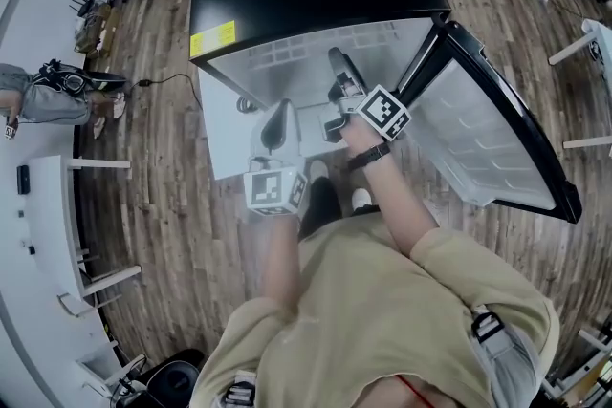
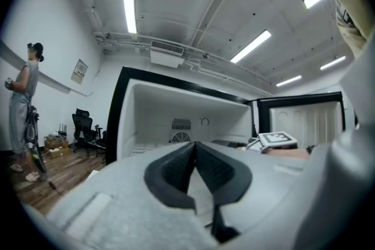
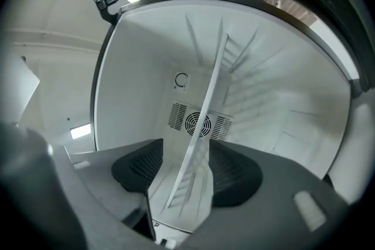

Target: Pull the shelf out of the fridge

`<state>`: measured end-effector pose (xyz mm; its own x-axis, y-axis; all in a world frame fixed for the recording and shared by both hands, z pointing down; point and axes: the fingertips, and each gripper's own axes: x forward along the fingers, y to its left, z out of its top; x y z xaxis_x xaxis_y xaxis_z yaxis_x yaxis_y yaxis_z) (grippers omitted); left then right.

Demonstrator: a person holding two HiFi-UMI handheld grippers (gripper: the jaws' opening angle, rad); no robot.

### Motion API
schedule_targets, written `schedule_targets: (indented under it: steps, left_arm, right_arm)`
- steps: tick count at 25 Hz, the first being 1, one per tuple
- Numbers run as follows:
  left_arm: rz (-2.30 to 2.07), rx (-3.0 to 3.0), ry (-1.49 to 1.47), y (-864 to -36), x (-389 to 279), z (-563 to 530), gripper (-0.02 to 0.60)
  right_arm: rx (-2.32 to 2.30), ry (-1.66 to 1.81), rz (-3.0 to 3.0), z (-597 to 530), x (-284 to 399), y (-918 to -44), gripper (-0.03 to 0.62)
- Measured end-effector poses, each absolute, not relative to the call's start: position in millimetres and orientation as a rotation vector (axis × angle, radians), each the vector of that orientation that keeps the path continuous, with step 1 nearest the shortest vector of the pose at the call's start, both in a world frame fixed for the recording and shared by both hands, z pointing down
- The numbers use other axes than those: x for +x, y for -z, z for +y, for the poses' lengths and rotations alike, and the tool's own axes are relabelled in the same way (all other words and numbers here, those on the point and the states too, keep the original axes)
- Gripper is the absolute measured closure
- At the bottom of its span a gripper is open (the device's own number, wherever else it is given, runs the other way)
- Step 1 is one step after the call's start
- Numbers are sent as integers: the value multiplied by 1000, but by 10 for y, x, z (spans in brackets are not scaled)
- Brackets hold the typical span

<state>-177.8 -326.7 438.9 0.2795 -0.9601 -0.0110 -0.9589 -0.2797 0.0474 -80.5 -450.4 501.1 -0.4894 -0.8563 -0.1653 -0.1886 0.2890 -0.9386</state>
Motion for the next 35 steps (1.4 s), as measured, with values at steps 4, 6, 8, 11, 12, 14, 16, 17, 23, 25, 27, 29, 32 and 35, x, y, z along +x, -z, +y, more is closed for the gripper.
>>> schedule_targets:
  steps: [4, 6, 8, 11, 12, 14, 16, 17, 23, 25, 27, 29, 32, 35]
  left_arm:
    - [-1831, 2504, 54, -4402, -1757, -3365, 578]
    - [-1824, 2506, 53, -4405, -1766, -3401, 578]
    - [-1822, 2505, 48, -4408, -1785, -3428, 578]
    - [-1825, 2495, 42, -4414, -1833, -3449, 578]
    - [-1829, 2490, 41, -4417, -1853, -3455, 578]
    - [-1839, 2480, 39, -4425, -1892, -3466, 578]
    - [-1847, 2470, 41, -4434, -1926, -3466, 578]
    - [-1852, 2466, 44, -4437, -1941, -3462, 578]
    - [-1881, 2429, 70, -4417, -1972, -3400, 578]
    - [-1885, 2419, 81, -4418, -1947, -3366, 578]
    - [-1889, 2411, 94, -4408, -1917, -3321, 578]
    - [-1901, 2406, 101, -4387, -1894, -3272, 578]
    - [-1919, 2399, 109, -4363, -1854, -3194, 578]
    - [-1931, 2389, 118, -4363, -1788, -3099, 578]
  right_arm:
    - [-906, 1271, 1777, -4686, -819, -5047, 374]
    - [-901, 1278, 1755, -4774, -843, -5045, 374]
    - [-891, 1286, 1736, -4856, -878, -5032, 383]
    - [-871, 1300, 1707, -4965, -940, -5024, 394]
    - [-866, 1306, 1696, -5003, -959, -5031, 400]
    - [-860, 1320, 1668, -5080, -990, -5051, 415]
    - [-853, 1337, 1638, -5151, -1008, -5085, 439]
    - [-845, 1348, 1621, -5179, -1018, -5102, 463]
    - [-812, 1401, 1543, -5201, -1046, -5118, 561]
    - [-836, 1430, 1487, -5192, -1032, -5141, 565]
    - [-850, 1446, 1453, -5176, -1020, -5146, 566]
    - [-846, 1449, 1452, -5136, -1015, -5136, 566]
    - [-832, 1458, 1460, -5036, -1003, -5132, 566]
    - [-820, 1471, 1469, -4927, -991, -5144, 566]
